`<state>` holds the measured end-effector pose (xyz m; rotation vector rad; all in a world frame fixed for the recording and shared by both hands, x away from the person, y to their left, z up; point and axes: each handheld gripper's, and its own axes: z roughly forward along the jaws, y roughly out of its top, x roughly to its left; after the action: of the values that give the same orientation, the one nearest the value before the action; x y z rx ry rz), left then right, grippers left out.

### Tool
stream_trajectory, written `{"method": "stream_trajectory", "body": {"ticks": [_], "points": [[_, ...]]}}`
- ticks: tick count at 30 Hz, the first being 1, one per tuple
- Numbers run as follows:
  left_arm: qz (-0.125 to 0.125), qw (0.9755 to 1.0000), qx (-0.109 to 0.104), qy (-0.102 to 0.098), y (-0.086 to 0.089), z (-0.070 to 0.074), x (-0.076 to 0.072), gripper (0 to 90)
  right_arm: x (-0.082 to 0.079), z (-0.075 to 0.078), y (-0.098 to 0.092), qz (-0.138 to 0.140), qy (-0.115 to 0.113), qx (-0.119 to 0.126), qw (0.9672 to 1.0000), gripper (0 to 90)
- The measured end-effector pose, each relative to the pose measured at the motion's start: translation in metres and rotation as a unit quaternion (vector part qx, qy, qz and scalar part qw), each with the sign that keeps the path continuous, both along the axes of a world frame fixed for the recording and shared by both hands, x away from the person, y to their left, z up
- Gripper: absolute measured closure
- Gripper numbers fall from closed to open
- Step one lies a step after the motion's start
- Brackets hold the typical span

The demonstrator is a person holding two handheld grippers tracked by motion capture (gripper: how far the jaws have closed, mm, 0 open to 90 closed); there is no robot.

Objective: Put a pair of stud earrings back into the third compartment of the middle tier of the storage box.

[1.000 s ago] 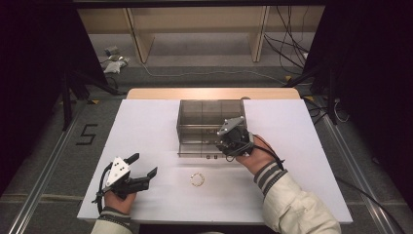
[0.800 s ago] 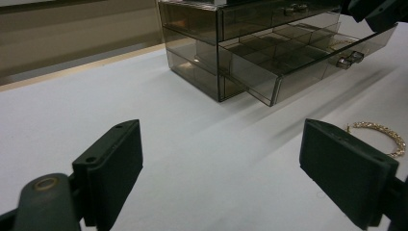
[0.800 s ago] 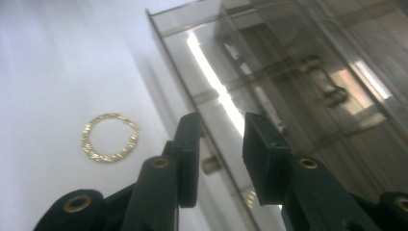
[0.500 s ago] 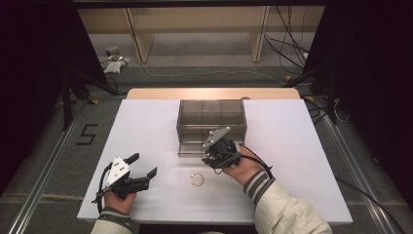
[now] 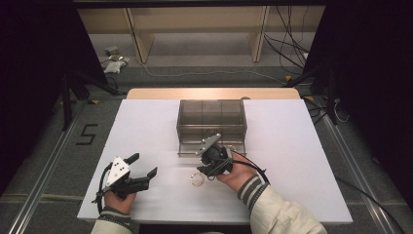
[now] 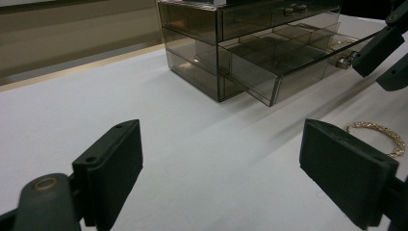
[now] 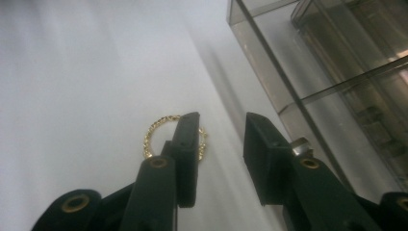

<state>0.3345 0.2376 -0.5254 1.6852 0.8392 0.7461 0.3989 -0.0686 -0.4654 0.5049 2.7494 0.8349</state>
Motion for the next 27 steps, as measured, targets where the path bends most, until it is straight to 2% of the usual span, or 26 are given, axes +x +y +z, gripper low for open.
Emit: {"method": "stream_trajectory", "body": {"ticks": [8, 12, 17, 27], "points": [[0.000, 1.0000, 0.001, 0.000, 0.000, 0.000, 0.000, 15.3, -0.001, -0.011, 0.007, 0.000, 0.013, -0.018, 0.9998, 67.0], [-0.001, 1.0000, 0.001, 0.000, 0.000, 0.000, 0.000, 15.3, 0.000, -0.016, 0.010, -0.003, 0.021, -0.019, 0.9996, 67.4], [-0.001, 1.0000, 0.001, 0.001, 0.000, 0.000, 0.000, 15.3, 0.000, -0.023, 0.013, -0.006, 0.027, -0.035, 0.9990, 68.6], [-0.001, 1.0000, 0.001, 0.000, 0.000, 0.000, 0.000, 15.3, 0.001, -0.030, 0.016, -0.009, 0.037, -0.048, 0.9981, 71.9]]}}
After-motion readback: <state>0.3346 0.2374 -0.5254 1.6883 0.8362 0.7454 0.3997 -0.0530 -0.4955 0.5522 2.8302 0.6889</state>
